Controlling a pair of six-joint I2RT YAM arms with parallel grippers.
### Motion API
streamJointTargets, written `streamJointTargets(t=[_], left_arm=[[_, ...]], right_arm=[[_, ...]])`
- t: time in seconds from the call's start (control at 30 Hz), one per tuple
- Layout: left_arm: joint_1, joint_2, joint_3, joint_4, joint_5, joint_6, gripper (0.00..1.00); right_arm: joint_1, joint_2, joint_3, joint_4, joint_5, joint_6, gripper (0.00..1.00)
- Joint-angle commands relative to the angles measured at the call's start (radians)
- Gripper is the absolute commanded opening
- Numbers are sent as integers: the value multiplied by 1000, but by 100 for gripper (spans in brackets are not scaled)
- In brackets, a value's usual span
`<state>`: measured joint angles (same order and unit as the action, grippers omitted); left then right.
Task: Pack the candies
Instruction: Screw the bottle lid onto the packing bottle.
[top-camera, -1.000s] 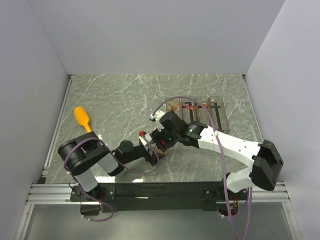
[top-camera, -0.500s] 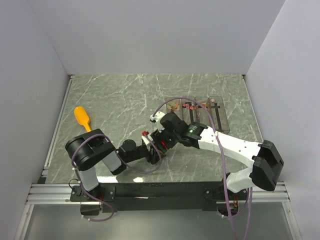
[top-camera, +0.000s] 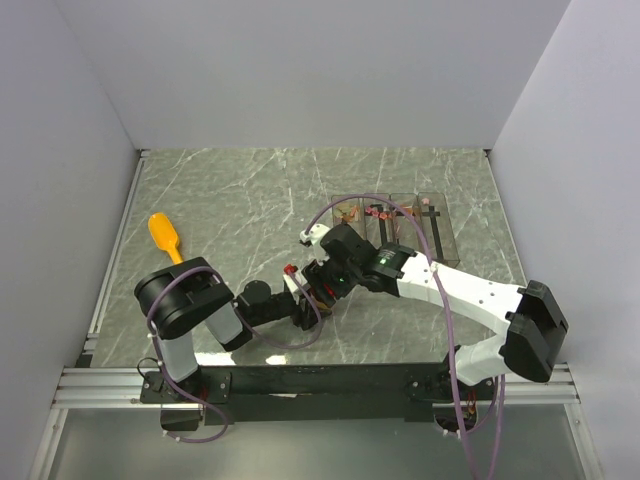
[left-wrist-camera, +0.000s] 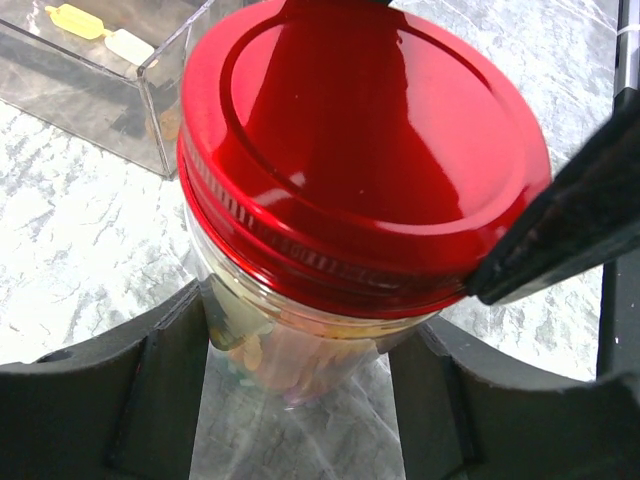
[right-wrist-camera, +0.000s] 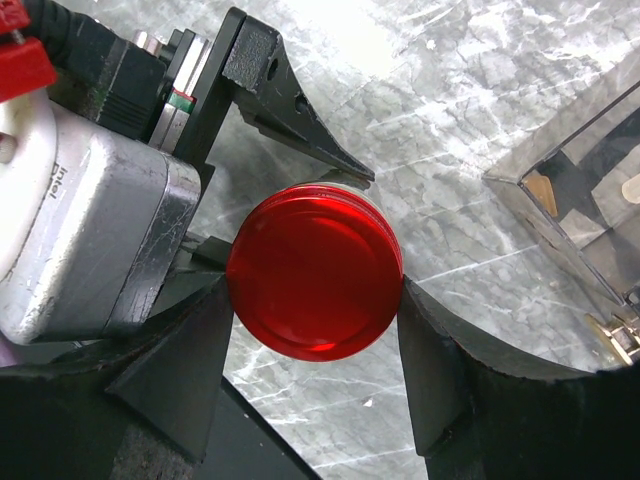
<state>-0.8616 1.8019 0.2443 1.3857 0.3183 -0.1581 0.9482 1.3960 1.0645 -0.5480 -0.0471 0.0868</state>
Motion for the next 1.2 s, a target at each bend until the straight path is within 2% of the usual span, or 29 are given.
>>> streamJointTargets(t=[0.0, 0.53, 1.17], left_arm=[[-8, 25, -13, 480, 4, 69, 38], [-10, 37, -11, 480, -18, 54, 43], [-10, 50, -7, 480, -12, 51, 44]], right_arm=[[-6, 11, 60, -18, -11, 18, 39], [31, 38, 8, 39, 73, 56, 43], [41, 32, 68, -20, 171, 149, 43]])
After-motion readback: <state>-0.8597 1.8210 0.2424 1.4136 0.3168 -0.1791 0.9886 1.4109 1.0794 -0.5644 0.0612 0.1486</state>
